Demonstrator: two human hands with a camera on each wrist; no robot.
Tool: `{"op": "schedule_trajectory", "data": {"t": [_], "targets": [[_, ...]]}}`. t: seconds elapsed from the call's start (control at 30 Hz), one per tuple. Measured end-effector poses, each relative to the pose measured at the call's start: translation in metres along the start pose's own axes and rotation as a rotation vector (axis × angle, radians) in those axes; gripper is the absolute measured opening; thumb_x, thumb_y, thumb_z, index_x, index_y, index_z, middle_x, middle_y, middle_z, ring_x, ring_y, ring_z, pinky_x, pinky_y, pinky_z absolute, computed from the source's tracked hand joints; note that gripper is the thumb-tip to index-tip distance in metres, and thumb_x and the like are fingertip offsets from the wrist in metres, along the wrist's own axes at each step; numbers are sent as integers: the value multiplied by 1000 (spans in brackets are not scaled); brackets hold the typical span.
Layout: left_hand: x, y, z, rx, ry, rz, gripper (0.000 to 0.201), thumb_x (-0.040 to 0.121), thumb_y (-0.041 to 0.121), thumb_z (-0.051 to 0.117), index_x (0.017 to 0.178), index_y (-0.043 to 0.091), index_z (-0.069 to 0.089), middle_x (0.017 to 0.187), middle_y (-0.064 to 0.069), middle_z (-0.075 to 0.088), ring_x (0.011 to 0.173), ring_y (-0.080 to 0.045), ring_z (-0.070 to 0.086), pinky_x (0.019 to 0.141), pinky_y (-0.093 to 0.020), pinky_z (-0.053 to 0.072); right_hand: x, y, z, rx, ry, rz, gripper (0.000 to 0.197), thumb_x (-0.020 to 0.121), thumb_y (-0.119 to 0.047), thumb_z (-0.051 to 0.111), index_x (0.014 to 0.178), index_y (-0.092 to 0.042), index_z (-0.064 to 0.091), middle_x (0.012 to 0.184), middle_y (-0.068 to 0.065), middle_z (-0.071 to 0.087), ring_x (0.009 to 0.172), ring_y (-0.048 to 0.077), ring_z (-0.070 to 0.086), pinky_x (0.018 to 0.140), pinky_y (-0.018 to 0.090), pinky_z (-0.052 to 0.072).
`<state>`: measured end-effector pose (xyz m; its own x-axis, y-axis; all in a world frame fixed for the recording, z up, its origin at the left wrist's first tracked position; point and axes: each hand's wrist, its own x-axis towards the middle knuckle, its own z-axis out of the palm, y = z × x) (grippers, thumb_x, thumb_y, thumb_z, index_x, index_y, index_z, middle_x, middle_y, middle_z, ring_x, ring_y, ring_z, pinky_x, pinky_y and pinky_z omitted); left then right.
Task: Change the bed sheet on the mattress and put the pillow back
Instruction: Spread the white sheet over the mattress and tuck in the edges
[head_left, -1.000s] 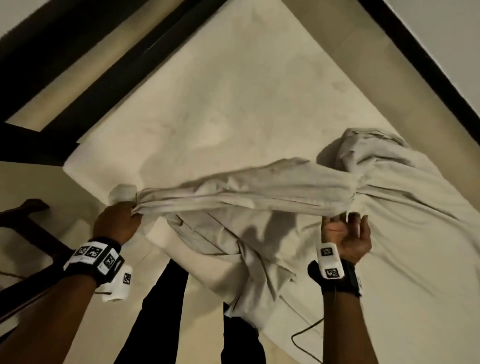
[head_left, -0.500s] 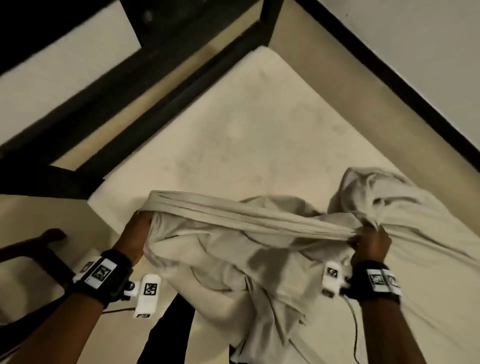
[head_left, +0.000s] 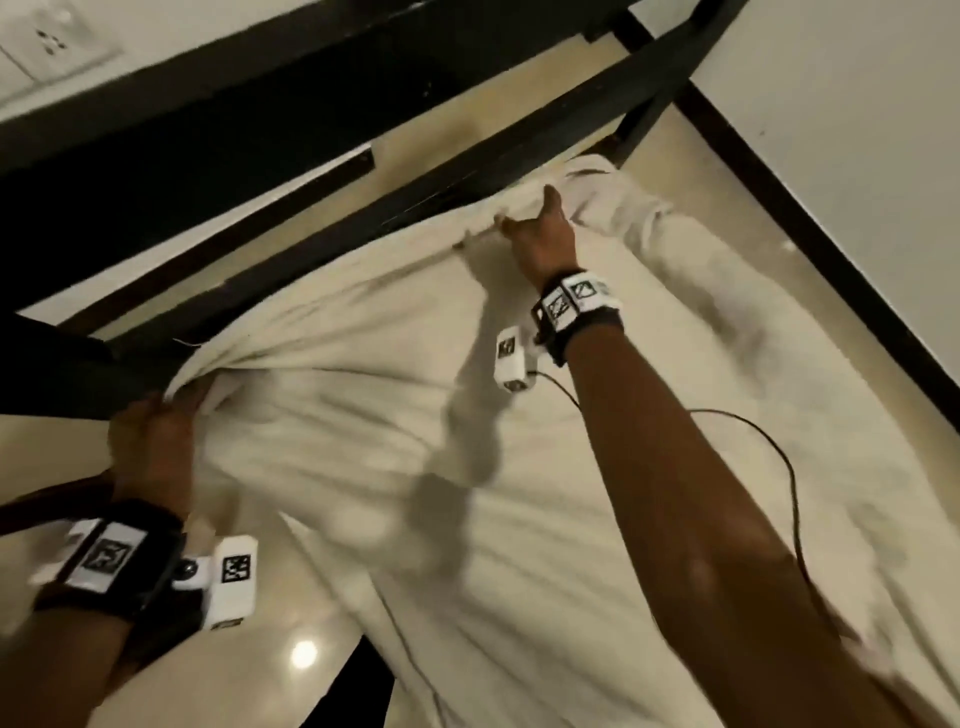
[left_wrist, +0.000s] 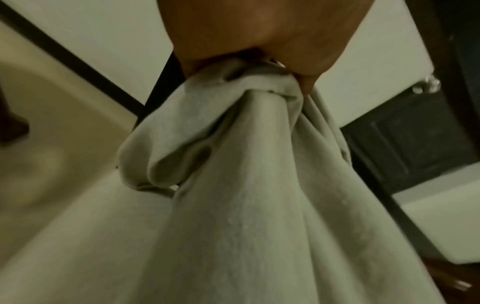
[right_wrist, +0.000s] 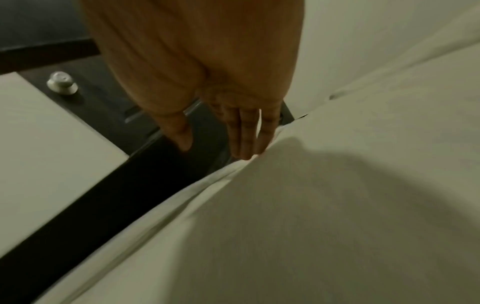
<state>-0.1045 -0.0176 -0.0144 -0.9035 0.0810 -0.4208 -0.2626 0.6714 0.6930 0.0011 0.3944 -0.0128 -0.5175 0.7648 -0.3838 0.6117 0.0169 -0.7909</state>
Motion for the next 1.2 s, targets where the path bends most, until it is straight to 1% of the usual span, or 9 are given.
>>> {"op": "schedule_trajectory", "data": {"t": [0.13,0.23,0.33,0.5,0.67,0.77,0.87,1.03,1.2], "targets": [[6,-13,5,60,-10,31,46,99,34,59,123,-4,66,126,-30,64,124,-42,56,104,-44,40,-75,79,53,-198,119,-143,51,90,-41,52,125,-5,61,105,16,72,101,35,67,85,31,46],[8,-7,12,-23,-43,138,41,100,34,55,107,-3,71,109,-27,70,105,-32,64,86,-35,41,-134,146,74,-385,260,-187,45,89,-40,45,107,-6,68,99,17,70,93,39,65,78,40,50],[5,5,15,-125,-125,138,33,101,28,58,107,0,72,108,-21,72,101,-20,64,92,-39,48,-197,179,95,-367,252,-168,44,90,-43,49,115,-10,64,108,12,66,99,35,59,83,40,46],[3,30,18,-345,-182,-65,43,94,33,67,126,4,68,104,-12,73,108,-33,67,95,-42,49,-251,165,131,156,-184,77,96,68,-67,80,147,-32,41,143,-7,55,128,7,54,106,29,46],[-30,59,12,-802,-466,-86,44,107,26,39,92,23,81,98,1,76,102,-16,71,88,-31,56,-252,143,165,-38,-516,-45,137,53,-69,87,158,-38,4,164,-11,21,149,11,23,119,30,22],[-23,54,11,-844,-599,122,29,103,14,47,123,1,63,114,-16,72,114,-31,66,98,-42,53,-236,135,183,67,-467,34,110,62,-66,85,152,-37,30,156,-13,41,142,10,39,117,35,35],[0,28,21,-442,-565,250,64,87,3,71,146,8,46,132,2,66,127,-18,59,106,-39,46,-214,137,192,102,-372,121,69,85,-59,61,142,-23,51,139,3,61,128,24,56,105,34,44],[-6,-64,32,84,-87,120,65,72,3,76,134,14,58,130,-6,65,119,-26,63,101,-41,51,-204,178,184,-307,-128,85,53,94,-34,56,140,-9,49,128,18,62,116,38,59,96,47,49],[-16,-147,62,257,-394,-120,86,59,21,98,132,14,52,117,-8,63,107,-27,64,96,-40,53,-253,216,159,-363,114,93,17,87,-27,57,92,-10,57,89,11,63,85,36,61,65,35,40]]}}
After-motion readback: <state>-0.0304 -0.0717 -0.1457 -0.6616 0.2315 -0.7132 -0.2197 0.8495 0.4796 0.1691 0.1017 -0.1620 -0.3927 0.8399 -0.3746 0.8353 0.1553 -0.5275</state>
